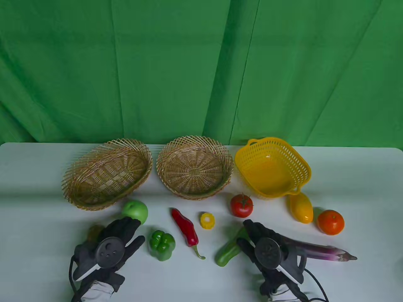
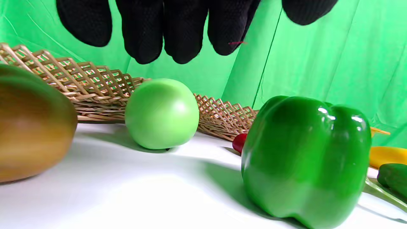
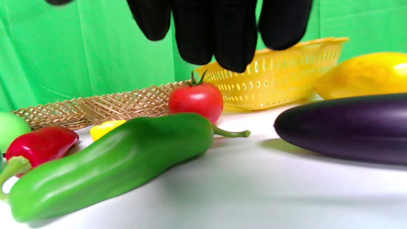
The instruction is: Place 10 objects into 3 containers, with green background
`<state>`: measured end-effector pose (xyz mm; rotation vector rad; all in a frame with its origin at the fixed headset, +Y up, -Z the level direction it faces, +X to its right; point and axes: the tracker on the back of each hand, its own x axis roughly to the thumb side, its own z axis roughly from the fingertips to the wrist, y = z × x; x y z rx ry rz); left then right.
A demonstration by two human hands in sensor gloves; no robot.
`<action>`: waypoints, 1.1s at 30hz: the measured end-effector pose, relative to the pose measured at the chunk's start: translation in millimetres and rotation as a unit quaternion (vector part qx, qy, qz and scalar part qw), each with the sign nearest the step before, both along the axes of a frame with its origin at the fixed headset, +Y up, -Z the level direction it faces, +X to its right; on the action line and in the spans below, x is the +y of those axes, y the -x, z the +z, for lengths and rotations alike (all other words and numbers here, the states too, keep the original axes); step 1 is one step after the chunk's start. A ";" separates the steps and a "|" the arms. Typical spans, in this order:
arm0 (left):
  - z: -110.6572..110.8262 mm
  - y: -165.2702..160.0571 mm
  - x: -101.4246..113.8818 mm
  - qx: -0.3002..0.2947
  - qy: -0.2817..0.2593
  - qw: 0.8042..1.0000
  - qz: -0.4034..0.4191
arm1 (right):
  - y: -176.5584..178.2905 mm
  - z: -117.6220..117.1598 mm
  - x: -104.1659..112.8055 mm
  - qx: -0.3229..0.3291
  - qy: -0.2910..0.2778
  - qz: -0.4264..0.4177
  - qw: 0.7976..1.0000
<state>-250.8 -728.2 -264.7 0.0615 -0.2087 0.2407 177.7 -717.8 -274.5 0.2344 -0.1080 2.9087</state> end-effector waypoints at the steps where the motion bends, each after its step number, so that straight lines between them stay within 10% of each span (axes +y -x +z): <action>1: 0.0 -0.1 0.1 0.000 0.000 1.000 0.000 | 0.1 0.1 0.2 0.000 -0.001 0.000 1.000; 33: 7.4 29.9 16.3 0.053 -0.079 0.995 0.023 | 3.3 -0.1 0.6 0.006 -0.002 0.000 1.000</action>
